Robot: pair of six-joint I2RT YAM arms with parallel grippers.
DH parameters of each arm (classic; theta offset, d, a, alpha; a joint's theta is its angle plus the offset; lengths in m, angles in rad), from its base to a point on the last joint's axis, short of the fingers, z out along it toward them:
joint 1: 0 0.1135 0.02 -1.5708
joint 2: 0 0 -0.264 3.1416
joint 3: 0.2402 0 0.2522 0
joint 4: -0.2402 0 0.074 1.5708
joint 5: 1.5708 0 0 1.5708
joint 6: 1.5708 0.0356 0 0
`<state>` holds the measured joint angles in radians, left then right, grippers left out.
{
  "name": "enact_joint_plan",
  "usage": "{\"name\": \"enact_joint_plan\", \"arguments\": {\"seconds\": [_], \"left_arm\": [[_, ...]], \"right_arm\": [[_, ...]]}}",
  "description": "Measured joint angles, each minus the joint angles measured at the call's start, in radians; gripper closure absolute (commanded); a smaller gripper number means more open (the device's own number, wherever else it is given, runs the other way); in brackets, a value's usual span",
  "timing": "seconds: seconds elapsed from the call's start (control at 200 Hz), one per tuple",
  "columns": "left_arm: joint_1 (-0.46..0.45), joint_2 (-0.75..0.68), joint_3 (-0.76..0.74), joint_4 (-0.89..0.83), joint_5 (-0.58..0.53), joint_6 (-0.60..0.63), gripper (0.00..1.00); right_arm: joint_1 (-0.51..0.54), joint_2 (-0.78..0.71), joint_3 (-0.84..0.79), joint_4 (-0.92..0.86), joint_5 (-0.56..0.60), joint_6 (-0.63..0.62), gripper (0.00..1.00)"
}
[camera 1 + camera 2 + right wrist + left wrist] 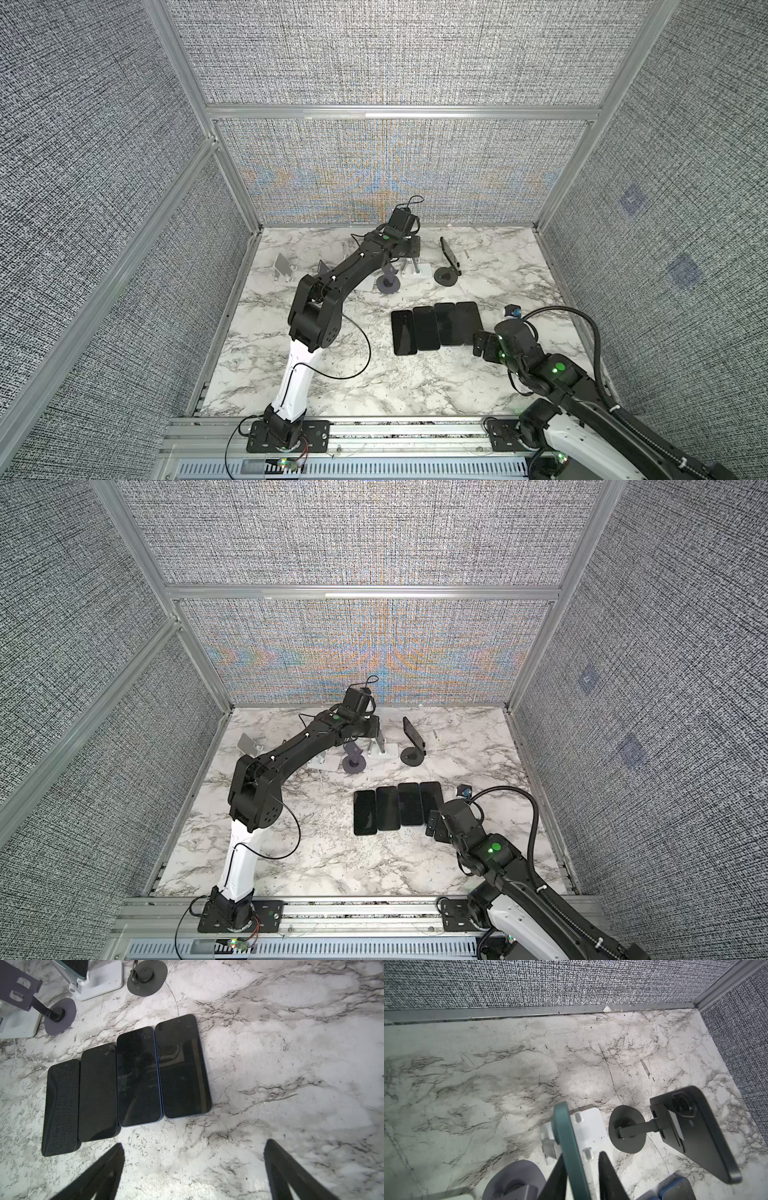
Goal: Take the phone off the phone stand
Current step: 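Lift the right gripper away while the left gripper reaches the teal phone, then grasp the teal phone with the left gripper and lift it off its stand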
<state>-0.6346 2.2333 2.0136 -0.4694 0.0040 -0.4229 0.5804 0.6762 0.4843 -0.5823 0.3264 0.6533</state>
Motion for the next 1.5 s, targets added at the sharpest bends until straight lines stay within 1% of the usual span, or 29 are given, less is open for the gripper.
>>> {"name": "enact_joint_plan", "arguments": {"seconds": [0.075, 0.315, 0.515, 0.745, 0.84, 0.965, 1.121, 1.276, 1.376, 1.431, 1.496], "left_arm": [[-0.001, 0.005, 0.011, -0.010, -0.001, 0.001, 0.93], [0.001, 0.008, 0.023, -0.026, 0.007, 0.004, 1.00], [0.002, -0.042, 0.018, -0.062, 0.031, 0.016, 1.00], [0.002, -0.142, 0.016, -0.091, 0.094, 0.055, 1.00], [0.006, -0.210, -0.009, -0.121, 0.124, 0.080, 1.00], [0.040, -0.337, -0.103, -0.146, 0.204, 0.090, 1.00], [0.105, -0.480, -0.251, -0.194, 0.261, 0.121, 1.00], [0.148, -0.594, -0.377, -0.286, 0.306, 0.172, 1.00], [0.165, -0.630, -0.419, -0.364, 0.321, 0.211, 1.00], [0.176, -0.643, -0.448, -0.391, 0.327, 0.233, 1.00], [0.190, -0.656, -0.502, -0.413, 0.347, 0.252, 1.00]], "right_arm": [[0.000, -0.014, 0.000, -0.014, 0.009, 0.002, 0.06], [-0.002, -0.040, 0.011, -0.052, 0.008, 0.001, 0.06], [-0.003, -0.050, 0.052, -0.077, -0.032, -0.026, 0.07], [-0.002, -0.059, 0.071, -0.116, -0.127, -0.034, 0.08], [-0.001, -0.041, 0.097, -0.122, -0.160, -0.054, 0.09], [0.003, 0.013, 0.142, -0.117, -0.219, -0.097, 0.10], [0.034, 0.124, 0.212, -0.100, -0.260, -0.160, 0.11], [0.124, 0.241, 0.298, -0.085, -0.261, -0.215, 0.12], [0.188, 0.328, 0.351, -0.064, -0.245, -0.243, 0.14], [0.222, 0.381, 0.383, -0.055, -0.234, -0.261, 0.16], [0.256, 0.446, 0.418, -0.023, -0.228, -0.281, 0.20]]}}
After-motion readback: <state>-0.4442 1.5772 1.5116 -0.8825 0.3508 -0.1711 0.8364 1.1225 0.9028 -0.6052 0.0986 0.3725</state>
